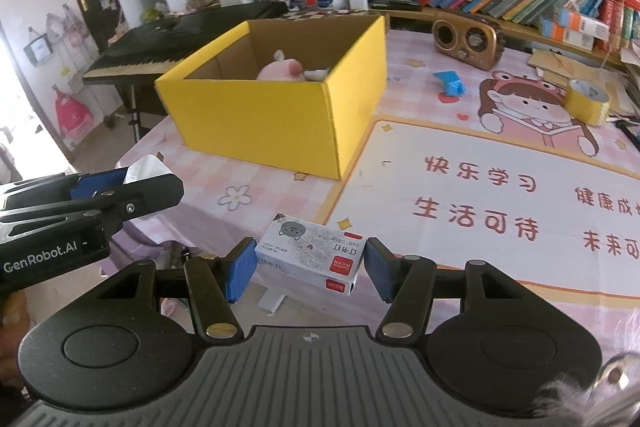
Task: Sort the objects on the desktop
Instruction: 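Carry the charger and small box with both grippers toward the yellow box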
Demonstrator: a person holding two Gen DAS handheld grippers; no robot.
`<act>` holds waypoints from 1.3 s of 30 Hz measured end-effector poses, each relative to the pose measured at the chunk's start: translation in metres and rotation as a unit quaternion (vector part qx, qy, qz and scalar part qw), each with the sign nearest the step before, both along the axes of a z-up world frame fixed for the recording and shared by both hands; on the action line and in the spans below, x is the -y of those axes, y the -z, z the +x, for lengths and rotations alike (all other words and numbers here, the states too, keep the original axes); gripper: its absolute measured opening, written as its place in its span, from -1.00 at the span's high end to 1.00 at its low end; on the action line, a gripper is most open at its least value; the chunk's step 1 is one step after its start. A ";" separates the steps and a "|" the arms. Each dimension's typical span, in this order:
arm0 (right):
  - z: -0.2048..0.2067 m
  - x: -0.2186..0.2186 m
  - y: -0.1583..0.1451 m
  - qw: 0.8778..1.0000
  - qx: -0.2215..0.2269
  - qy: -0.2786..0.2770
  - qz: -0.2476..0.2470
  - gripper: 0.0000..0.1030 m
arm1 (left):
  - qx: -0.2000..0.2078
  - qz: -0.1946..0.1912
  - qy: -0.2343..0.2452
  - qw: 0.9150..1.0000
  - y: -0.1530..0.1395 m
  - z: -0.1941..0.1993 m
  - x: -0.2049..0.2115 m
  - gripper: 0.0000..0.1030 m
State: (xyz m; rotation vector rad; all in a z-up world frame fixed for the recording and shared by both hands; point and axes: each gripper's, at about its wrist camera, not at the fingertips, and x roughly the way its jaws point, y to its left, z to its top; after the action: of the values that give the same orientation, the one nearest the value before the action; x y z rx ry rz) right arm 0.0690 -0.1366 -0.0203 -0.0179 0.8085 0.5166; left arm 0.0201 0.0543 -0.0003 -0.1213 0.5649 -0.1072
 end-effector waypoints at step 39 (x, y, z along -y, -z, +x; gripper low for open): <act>0.074 -0.029 -0.031 0.997 0.059 -0.054 0.011 -0.09 | 0.060 0.008 -0.080 0.995 -0.027 0.066 -0.030 0.27</act>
State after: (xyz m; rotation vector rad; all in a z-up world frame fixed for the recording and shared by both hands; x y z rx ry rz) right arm 0.1427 -0.1080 0.0102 -0.0709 0.6894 0.6201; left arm 0.0860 0.0845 0.0267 -0.1435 0.4344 0.0455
